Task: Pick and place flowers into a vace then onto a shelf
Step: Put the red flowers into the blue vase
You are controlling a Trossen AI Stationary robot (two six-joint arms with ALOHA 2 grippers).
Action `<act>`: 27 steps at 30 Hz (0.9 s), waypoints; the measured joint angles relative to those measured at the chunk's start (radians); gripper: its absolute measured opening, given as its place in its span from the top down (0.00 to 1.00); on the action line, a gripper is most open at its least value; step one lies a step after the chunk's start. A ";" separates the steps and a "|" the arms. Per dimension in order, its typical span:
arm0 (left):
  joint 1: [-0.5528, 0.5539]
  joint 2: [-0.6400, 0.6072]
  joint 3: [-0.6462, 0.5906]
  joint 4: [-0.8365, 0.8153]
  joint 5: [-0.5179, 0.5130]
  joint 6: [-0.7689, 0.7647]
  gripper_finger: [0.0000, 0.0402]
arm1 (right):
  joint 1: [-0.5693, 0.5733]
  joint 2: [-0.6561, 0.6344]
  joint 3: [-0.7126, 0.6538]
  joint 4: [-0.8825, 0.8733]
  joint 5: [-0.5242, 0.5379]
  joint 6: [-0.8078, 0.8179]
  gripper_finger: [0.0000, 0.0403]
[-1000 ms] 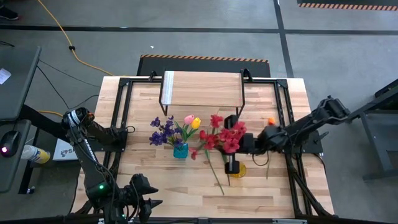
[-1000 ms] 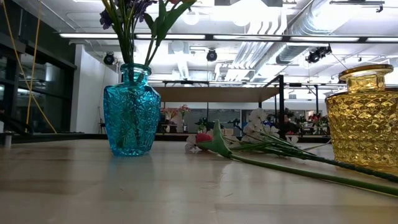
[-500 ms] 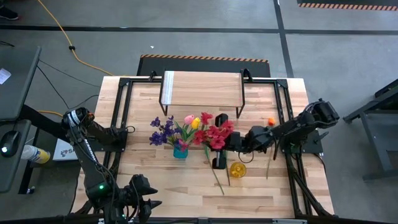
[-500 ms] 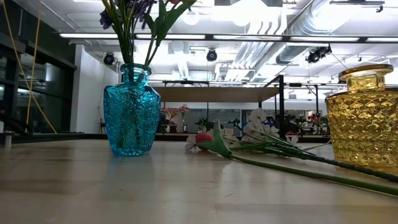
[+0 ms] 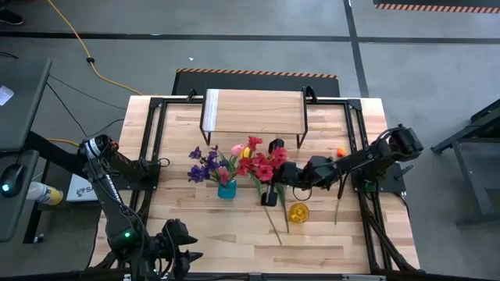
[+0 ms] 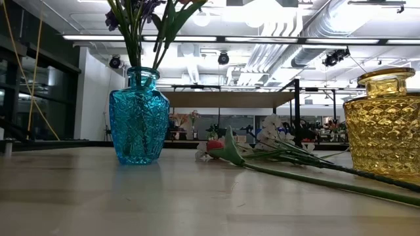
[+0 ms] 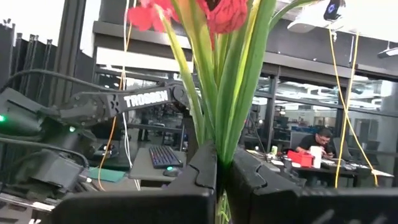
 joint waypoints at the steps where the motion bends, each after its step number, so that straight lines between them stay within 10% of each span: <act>1: 0.000 0.000 0.000 0.000 0.000 0.000 0.29 | 0.000 0.006 0.000 0.000 0.001 0.000 0.98; 27: 0.000 0.000 0.000 -0.007 -0.002 0.000 0.29 | 0.000 0.126 0.152 -0.232 0.081 0.023 0.99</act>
